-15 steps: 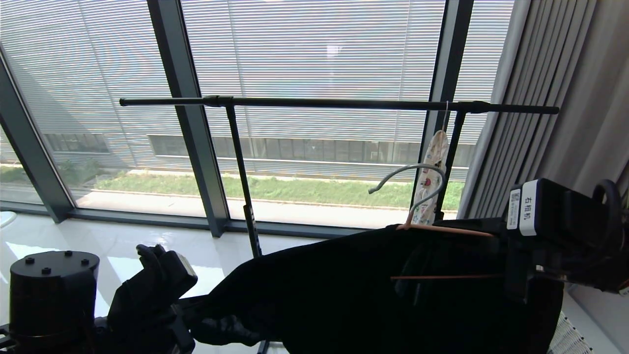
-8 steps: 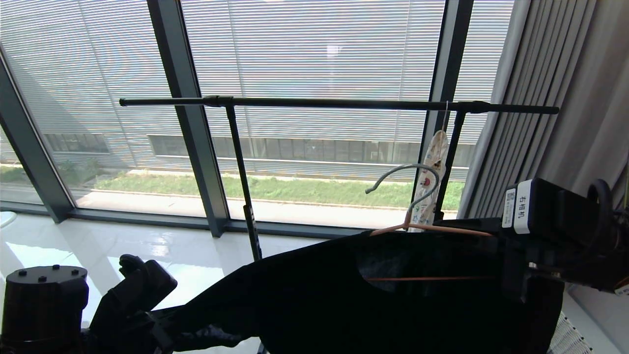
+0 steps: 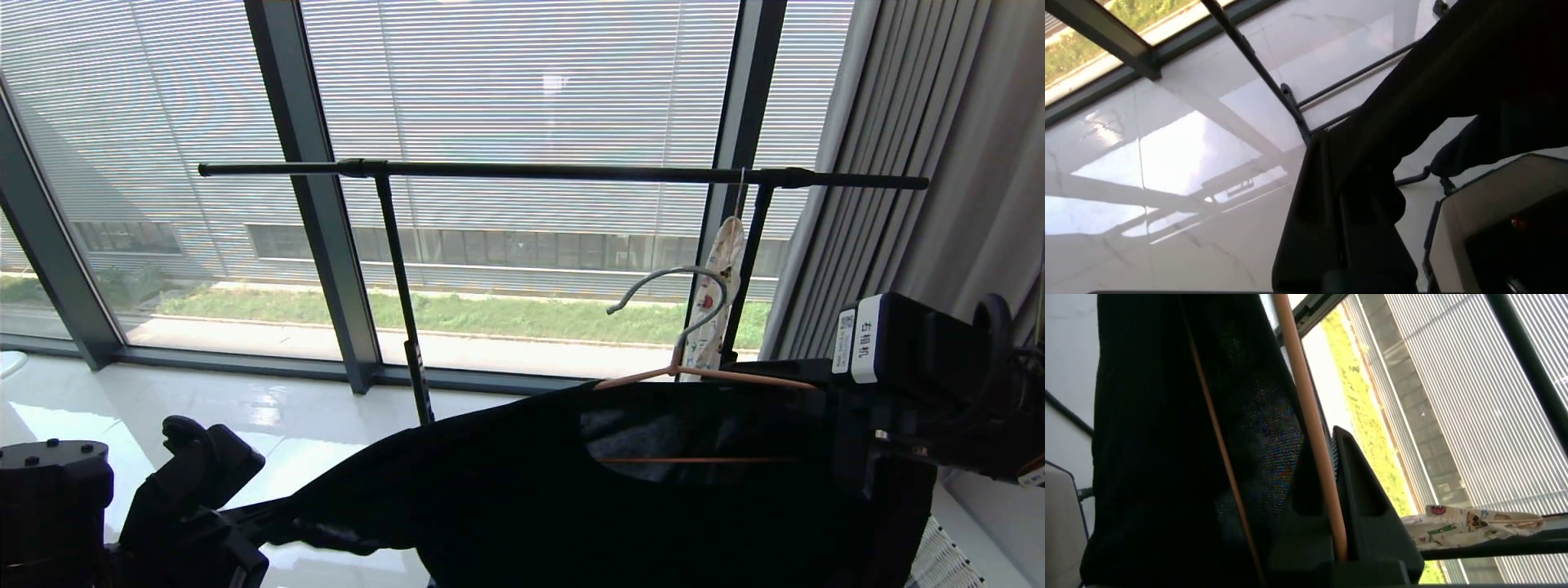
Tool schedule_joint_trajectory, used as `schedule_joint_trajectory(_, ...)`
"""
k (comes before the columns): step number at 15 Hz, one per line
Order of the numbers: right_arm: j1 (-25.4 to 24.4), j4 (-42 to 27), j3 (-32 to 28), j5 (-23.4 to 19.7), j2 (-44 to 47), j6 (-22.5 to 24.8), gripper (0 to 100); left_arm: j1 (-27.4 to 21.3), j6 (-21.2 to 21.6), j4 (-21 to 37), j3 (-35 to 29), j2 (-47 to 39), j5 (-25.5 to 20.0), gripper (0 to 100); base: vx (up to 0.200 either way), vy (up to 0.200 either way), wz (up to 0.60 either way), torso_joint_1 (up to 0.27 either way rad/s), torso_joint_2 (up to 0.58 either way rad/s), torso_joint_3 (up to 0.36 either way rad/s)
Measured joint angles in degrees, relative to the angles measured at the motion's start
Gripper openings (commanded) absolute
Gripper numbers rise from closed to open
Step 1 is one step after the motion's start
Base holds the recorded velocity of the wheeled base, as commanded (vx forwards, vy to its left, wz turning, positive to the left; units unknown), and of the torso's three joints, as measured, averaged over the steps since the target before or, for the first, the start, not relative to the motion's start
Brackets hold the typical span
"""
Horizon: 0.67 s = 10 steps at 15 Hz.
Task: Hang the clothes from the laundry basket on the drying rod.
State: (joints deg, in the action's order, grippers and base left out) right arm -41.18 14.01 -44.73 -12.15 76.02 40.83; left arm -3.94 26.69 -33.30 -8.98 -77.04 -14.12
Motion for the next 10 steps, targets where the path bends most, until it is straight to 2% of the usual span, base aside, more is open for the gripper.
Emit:
schedule_joint_trajectory(4,0.55,0.0,1.12,0.04,-0.2,-1.01,0,-0.49,-0.66,0.0,0.3,3.86,-0.61,100,0.0,0.0,0.0,0.0,0.0,0.0)
schedule_joint_trajectory(6,0.98,-0.07,2.12,2.06,-0.72,-4.69,0,-0.39,-3.15,-0.05,-0.63,5.8,-0.24,100,0.0,0.0,0.0,0.0,0.0,0.0)
schedule_joint_trajectory(8,1.22,-0.22,3.67,8.0,-1.02,-12.18,0,-0.35,-8.44,-0.09,-2.69,7.59,3.86,100,0.0,0.0,0.0,0.0,0.0,0.0)
schedule_joint_trajectory(10,1.28,-0.96,5.1,15.59,-0.78,-23.31,0,-0.41,-13.06,-0.05,-4.32,8.72,13.32,100,0.0,0.0,0.0,0.0,0.0,0.0)
